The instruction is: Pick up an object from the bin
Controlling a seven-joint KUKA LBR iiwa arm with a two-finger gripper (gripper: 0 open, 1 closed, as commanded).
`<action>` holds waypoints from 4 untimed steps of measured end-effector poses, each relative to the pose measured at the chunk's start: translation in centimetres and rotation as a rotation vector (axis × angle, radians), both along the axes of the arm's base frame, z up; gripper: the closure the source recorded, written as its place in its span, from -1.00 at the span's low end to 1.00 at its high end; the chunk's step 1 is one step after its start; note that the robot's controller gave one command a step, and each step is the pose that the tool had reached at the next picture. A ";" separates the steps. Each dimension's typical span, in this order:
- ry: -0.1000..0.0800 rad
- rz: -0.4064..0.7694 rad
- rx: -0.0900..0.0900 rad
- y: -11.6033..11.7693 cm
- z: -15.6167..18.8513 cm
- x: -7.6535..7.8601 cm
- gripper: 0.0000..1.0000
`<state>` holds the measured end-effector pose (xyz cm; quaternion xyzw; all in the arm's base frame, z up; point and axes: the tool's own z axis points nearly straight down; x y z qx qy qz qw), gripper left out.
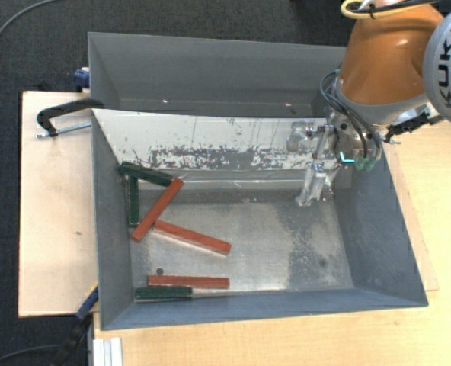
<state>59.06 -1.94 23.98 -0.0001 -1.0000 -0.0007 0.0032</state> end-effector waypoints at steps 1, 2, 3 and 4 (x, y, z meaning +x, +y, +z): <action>0.001 -0.003 0.002 5.4 -10.7 0.1 -1.00; 0.001 0.284 0.003 11.1 -17.1 -6.1 -1.00; -0.006 0.280 0.001 10.9 -16.9 -5.8 1.00; -0.021 0.235 0.002 13.3 -1.6 -7.1 1.00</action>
Offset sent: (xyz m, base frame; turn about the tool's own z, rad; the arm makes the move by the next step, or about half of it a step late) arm 0.0021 0.0502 -0.1031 0.0074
